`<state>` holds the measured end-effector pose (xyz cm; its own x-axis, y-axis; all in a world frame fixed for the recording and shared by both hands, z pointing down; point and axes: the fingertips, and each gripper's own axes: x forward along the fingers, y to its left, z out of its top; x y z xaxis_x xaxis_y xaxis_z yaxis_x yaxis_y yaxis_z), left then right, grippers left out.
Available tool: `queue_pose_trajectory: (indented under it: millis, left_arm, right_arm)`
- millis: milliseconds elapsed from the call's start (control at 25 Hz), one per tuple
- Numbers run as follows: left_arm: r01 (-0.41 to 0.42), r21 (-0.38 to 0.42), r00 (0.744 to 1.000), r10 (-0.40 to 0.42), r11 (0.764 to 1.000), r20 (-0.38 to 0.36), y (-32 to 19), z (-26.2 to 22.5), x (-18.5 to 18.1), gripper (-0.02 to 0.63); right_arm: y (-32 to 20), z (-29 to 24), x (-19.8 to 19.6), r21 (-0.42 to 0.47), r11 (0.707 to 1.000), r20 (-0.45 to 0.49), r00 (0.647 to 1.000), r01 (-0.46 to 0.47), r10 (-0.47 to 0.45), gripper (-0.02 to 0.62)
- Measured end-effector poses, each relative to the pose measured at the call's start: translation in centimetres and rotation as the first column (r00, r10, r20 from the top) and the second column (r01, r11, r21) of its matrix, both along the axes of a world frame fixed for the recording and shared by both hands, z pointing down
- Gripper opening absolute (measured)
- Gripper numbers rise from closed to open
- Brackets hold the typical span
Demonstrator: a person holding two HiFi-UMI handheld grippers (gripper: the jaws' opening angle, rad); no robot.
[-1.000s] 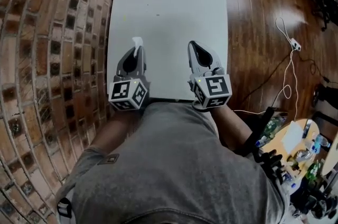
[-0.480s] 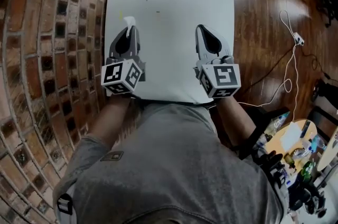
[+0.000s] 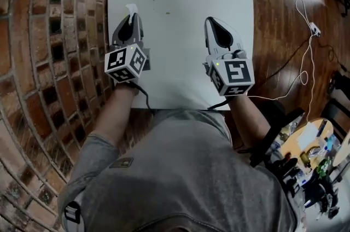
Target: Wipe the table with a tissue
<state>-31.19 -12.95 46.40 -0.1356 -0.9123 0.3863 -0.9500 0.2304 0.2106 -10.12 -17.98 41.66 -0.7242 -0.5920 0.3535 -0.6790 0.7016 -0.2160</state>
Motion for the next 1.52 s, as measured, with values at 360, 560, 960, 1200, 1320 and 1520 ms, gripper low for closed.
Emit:
queue_pose_trajectory:
  millis: [360, 560, 960, 1200, 1320, 1520]
  left_arm:
    - [-0.026, -0.117, 0.999, 0.021, 0.993, -0.041, -3.3, 6.7, -2.4, 0.025]
    - [-0.036, -0.165, 0.999, 0.032, 0.986, -0.031, -4.6, 9.2, -3.0, 0.026]
    - [-0.036, -0.281, 0.999, 0.040, 0.959, 0.006, -5.9, 12.4, -3.9, 0.026]
    - [-0.064, -0.388, 0.993, 0.099, 0.919, 0.070, -6.4, 13.3, -3.3, 0.026]
    - [-0.079, -0.436, 0.985, 0.136, 0.897, 0.102, -6.6, 13.5, -3.0, 0.025]
    - [-0.092, -0.482, 0.979, 0.169, 0.871, 0.118, -6.8, 13.7, -2.8, 0.025]
  right_arm:
    - [-2.3, 5.4, -1.7, -0.106, 0.994, -0.063, 0.998, -0.034, 0.028, 0.014]
    - [-2.6, 7.3, -1.8, -0.147, 0.989, -0.084, 0.996, -0.026, 0.014, 0.014]
    - [-2.9, 8.8, -1.6, -0.193, 0.981, -0.086, 0.996, -0.034, 0.018, 0.014]
    - [-3.3, 8.8, -1.0, -0.202, 0.978, -0.072, 0.997, -0.048, 0.034, 0.014]
    - [-3.6, 8.8, -0.4, -0.205, 0.977, -0.067, 0.997, -0.057, 0.044, 0.014]
    - [-3.9, 9.0, -0.1, -0.216, 0.974, -0.047, 0.997, -0.073, 0.065, 0.014]
